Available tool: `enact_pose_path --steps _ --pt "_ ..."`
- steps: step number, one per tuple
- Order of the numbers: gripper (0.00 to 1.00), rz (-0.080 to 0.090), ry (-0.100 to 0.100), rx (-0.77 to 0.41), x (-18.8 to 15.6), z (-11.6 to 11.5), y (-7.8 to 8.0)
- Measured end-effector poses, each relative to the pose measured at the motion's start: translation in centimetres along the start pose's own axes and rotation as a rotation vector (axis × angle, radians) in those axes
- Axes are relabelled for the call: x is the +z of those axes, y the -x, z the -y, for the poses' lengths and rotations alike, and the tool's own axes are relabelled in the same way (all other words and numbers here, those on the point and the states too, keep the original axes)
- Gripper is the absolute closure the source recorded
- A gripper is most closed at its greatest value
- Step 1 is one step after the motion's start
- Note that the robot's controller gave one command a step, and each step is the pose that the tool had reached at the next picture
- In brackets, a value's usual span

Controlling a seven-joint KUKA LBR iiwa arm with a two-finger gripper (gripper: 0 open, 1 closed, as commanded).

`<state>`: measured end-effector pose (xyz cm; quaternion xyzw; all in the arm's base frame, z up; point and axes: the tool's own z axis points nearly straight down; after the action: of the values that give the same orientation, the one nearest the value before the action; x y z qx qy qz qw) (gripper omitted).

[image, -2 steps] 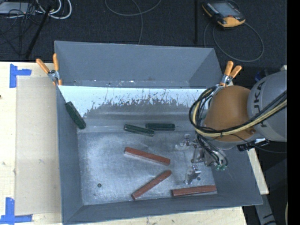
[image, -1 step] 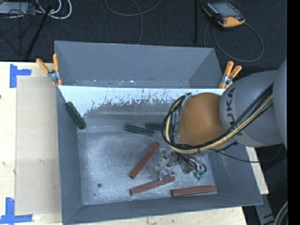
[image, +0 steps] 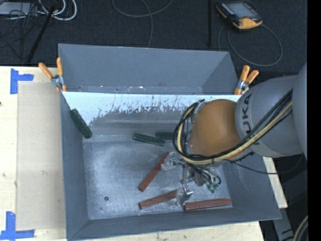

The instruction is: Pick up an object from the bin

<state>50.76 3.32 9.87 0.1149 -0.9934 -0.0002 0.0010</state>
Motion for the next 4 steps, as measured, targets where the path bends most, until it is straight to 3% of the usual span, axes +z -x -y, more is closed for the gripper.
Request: enact_pose_path --steps 1,2,4 --pt "0.0 0.0 0.0 0.0 0.0 0.0 0.0" --pt "1.0 0.005 0.0 -0.194 2.1 -3.4 -1.9" --pt "1.0 0.005 -0.001 -0.197 2.1 -3.5 -1.9"
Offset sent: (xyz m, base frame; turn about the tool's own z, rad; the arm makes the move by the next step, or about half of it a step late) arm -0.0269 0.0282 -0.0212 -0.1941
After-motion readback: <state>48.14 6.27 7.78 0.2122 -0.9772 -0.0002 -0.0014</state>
